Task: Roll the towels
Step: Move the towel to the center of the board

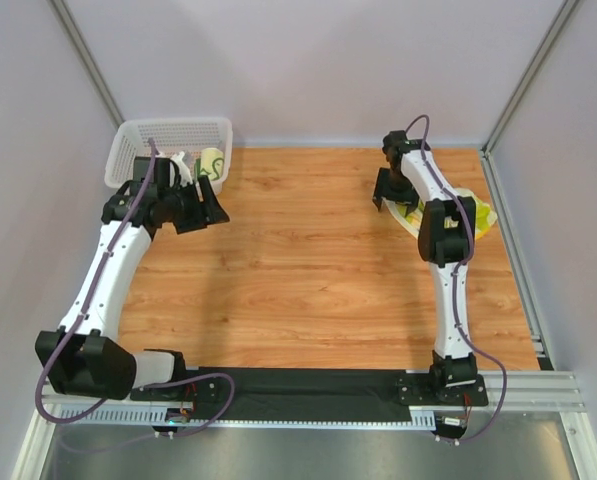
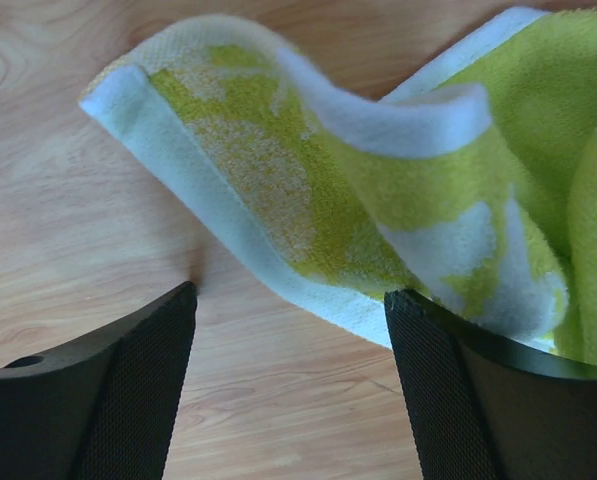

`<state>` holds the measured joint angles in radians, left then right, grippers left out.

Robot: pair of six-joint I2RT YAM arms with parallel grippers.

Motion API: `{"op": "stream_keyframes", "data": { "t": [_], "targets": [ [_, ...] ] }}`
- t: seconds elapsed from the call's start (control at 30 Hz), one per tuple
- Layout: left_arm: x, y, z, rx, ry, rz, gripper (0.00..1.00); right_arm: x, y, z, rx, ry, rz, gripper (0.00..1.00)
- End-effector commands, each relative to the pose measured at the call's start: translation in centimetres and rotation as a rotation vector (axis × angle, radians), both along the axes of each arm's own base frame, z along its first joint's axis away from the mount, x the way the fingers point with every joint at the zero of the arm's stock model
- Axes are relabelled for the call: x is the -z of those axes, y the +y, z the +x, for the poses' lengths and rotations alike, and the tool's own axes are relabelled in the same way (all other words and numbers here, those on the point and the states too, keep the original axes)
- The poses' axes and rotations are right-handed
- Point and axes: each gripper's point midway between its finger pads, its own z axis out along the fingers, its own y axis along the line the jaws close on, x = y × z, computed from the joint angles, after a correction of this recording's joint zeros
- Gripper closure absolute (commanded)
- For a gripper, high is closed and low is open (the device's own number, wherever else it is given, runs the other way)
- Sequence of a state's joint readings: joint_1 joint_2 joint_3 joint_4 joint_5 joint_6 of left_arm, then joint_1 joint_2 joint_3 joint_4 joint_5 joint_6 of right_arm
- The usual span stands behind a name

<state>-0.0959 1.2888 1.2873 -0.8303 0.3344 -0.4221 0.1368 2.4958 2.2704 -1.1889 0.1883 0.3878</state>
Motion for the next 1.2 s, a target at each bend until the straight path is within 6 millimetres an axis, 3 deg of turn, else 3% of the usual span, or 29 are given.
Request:
{"op": "stream_keyframes", "data": {
  "t": [0.0, 0.1, 0.17, 0.23, 0.27, 0.4, 0.47, 0.57, 0.73, 0.83, 0.97, 1.0, 1.07, 1.1, 1.17],
  "targets": [
    [-0.2, 0.4, -1.1, 0.017, 0.003, 0.033, 0.29, 1.1, -0.8, 0.0, 0.039, 0.003, 0.060, 0.23],
    [-0.2, 0.5, -1.3, 0.018, 0.006, 0.039, 0.30, 2.0, -0.9, 0.0, 0.052, 0.011, 0.107, 0.24],
    [-0.4, 0.5, -1.3, 0.019, 0.007, 0.040, 0.30, 2.6, -0.5, -0.4, 0.045, 0.026, 0.130, 0.32],
    [-0.6, 0.6, -1.3, 0.021, 0.007, 0.044, 0.30, 2.9, 0.0, -0.6, 0.038, 0.028, 0.158, 0.61],
    [-0.6, 0.7, -1.3, 0.019, 0.006, 0.048, 0.30, 2.9, 0.1, -0.7, 0.039, 0.031, 0.161, 0.70],
    [-1.1, 0.8, -1.5, 0.021, 0.001, 0.057, 0.30, 3.6, 0.9, -1.4, 0.031, 0.055, 0.210, 0.76],
    [-1.0, 0.9, -1.8, 0.017, 0.007, 0.062, 0.30, 3.7, 1.0, -1.8, 0.029, 0.064, 0.215, 0.89],
    [-0.8, 1.1, -2.3, 0.011, 0.010, 0.067, 0.30, 3.1, 1.4, -1.8, 0.018, 0.050, 0.241, 0.99],
    [-0.4, 1.2, -2.9, 0.000, 0.031, 0.067, 0.31, 1.4, 2.0, -2.3, 0.006, 0.025, 0.276, 1.00],
    [-1.0, 1.2, -3.0, -0.010, 0.019, 0.062, 0.31, -0.2, 3.7, -3.2, -0.027, 0.022, 0.325, 1.00],
    [-1.6, 1.2, -2.9, -0.027, 0.006, 0.052, 0.31, -2.1, 8.1, -5.7, -0.105, 0.049, 0.394, 1.00],
    [-1.5, 1.2, -2.9, -0.034, 0.009, 0.046, 0.31, -3.2, 11.0, -6.7, -0.158, 0.048, 0.432, 1.00],
    [-1.4, 1.2, -2.9, -0.041, 0.011, 0.042, 0.31, -3.8, 14.4, -8.8, -0.199, 0.081, 0.480, 1.00],
    [-1.3, 1.2, -2.9, -0.043, 0.012, 0.040, 0.31, -4.8, 18.1, -10.6, -0.267, 0.101, 0.546, 1.00],
    [-1.3, 1.2, -2.9, -0.048, 0.011, 0.040, 0.31, -6.1, 22.3, -12.6, -0.320, 0.126, 0.642, 1.00]
  ]
}}
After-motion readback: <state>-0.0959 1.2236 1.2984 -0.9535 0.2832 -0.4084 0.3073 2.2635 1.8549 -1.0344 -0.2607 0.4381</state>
